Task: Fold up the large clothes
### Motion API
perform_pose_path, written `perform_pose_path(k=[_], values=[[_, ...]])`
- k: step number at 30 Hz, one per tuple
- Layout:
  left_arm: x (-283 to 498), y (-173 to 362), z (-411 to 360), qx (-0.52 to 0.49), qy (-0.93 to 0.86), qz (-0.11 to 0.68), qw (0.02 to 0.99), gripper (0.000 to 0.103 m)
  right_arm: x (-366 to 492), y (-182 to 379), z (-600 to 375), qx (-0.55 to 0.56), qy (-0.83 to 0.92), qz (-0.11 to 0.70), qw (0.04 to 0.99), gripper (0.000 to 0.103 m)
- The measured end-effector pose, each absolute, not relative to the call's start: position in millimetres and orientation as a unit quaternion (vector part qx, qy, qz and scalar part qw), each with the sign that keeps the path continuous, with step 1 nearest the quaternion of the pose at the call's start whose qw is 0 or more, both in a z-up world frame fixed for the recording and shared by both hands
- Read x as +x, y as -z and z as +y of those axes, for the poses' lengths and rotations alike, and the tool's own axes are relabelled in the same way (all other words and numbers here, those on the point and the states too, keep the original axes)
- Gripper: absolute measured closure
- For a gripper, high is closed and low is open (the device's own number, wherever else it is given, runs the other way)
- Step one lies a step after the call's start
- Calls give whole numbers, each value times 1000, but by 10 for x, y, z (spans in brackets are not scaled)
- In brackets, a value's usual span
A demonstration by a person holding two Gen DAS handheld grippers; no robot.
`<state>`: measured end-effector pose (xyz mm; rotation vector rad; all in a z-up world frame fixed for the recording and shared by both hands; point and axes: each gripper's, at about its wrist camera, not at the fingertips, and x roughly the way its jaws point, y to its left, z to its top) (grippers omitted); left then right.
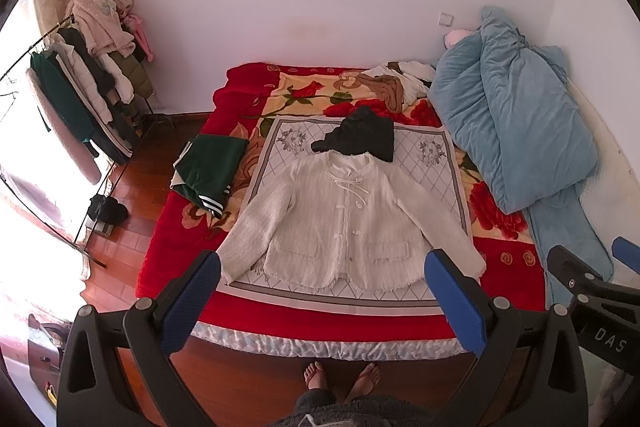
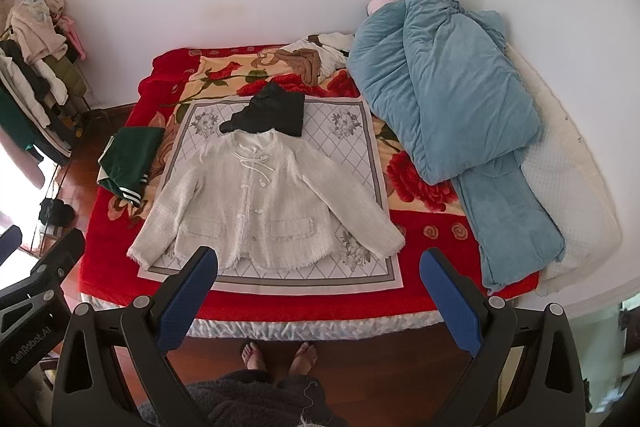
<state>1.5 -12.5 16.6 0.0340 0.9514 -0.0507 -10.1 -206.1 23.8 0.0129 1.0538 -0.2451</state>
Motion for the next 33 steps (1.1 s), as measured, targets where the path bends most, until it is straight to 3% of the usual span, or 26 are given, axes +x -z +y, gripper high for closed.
perform_pose_path(k=[33], values=[[-34,-201,-160,19,29,455,890,0,-164,-325,-2049,6,116,499,859,1]])
